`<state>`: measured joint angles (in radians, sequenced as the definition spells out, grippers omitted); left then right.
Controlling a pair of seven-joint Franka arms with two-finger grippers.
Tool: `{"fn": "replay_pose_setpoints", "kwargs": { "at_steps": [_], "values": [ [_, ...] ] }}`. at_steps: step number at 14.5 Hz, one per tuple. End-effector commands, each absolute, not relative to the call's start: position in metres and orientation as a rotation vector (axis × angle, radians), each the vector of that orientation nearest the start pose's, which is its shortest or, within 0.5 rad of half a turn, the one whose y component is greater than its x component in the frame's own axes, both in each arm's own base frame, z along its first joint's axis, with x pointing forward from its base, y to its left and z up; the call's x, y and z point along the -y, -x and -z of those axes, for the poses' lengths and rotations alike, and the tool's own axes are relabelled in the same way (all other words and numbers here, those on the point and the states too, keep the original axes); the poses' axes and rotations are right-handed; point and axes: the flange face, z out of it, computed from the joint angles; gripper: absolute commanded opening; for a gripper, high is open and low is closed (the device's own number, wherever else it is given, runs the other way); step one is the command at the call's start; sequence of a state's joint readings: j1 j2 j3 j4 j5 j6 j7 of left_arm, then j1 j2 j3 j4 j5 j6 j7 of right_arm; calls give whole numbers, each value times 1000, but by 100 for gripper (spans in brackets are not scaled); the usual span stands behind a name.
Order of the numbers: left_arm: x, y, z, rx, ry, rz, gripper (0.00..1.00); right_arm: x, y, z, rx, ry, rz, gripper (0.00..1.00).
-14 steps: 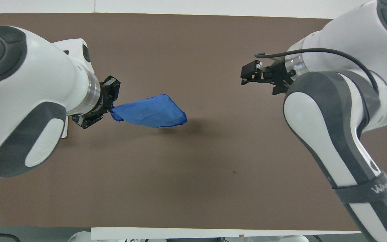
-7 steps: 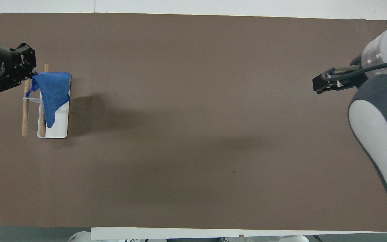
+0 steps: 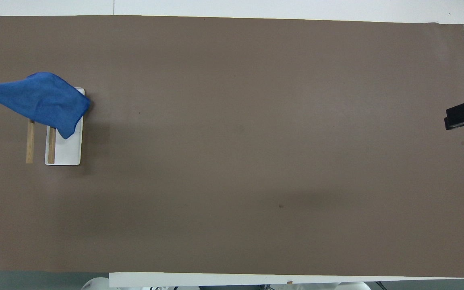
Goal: Right arm passes towel to left arm to hang
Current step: 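Drape the towel over the rack rods and release the left gripper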
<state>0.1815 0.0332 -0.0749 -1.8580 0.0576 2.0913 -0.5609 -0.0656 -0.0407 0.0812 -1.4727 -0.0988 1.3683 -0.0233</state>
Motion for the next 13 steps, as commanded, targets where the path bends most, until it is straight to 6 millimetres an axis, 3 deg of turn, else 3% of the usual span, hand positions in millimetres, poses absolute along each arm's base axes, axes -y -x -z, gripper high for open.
{"fn": "replay_pose_setpoints", "kwargs": {
  "at_steps": [1,5,8,10,13],
  "values": [
    [-80,-556,-499,889,2965,308,0,3,-524,-670,59,3209,-128,100],
    [-81,-540,-468,773,2987,205,0,3,-521,-672,56,3191,-131,100],
    [-102,-520,-444,740,2986,254,2,0,-518,-670,63,3190,-148,100],
    [-104,-520,-442,735,2987,251,5,10,-515,-666,37,3188,-171,100],
    [-117,-517,-440,755,2980,245,4,6,-511,-665,43,3184,-214,100]
  ]
}}
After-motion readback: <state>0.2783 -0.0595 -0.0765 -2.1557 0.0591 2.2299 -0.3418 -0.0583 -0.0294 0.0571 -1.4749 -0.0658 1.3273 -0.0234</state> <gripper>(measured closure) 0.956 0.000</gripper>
